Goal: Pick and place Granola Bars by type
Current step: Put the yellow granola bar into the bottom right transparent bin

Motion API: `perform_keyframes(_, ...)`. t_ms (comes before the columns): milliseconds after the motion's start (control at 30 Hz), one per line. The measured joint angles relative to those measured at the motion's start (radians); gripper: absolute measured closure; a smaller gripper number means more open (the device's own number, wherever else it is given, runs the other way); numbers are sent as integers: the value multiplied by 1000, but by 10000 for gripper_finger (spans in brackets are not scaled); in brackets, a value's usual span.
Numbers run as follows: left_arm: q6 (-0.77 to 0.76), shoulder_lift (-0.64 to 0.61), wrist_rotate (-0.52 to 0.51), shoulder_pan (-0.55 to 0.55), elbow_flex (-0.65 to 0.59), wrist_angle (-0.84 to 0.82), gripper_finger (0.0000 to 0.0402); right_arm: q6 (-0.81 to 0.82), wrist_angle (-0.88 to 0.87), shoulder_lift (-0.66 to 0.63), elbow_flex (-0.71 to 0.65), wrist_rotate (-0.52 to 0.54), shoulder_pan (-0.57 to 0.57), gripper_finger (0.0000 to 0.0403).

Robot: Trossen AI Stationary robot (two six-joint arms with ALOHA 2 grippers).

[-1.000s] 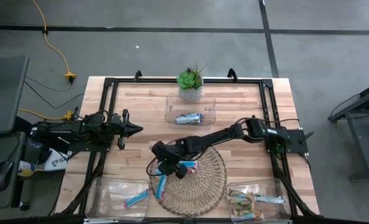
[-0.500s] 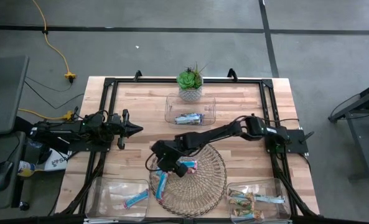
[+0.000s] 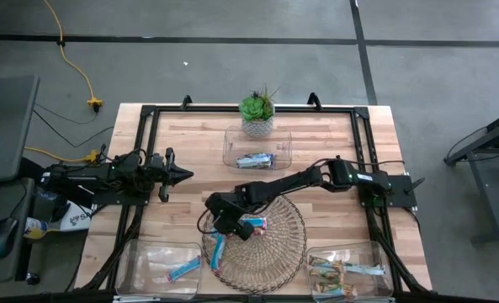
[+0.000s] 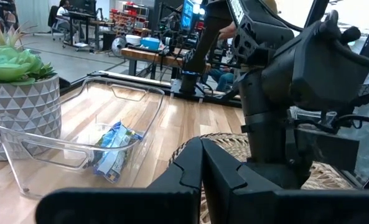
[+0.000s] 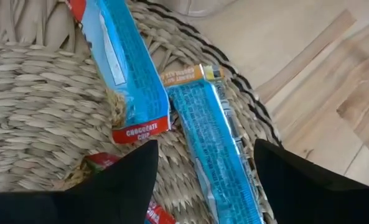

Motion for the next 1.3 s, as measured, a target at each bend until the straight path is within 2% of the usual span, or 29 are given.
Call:
perform_keyframes(167,0,0,0,0,0,0,401,8,5,9,1,-3,-5,153)
perform_keyframes(500,0,0,0,0,0,0,401,129,8,47,2,-121,-29,173)
perform_keyframes(833,0,0,0,0,0,0,401,155,9,49,2,-112,-27,202)
perform_keyframes(1300,0,0,0,0,0,0,401,186,17,50,2,-101,-27,275)
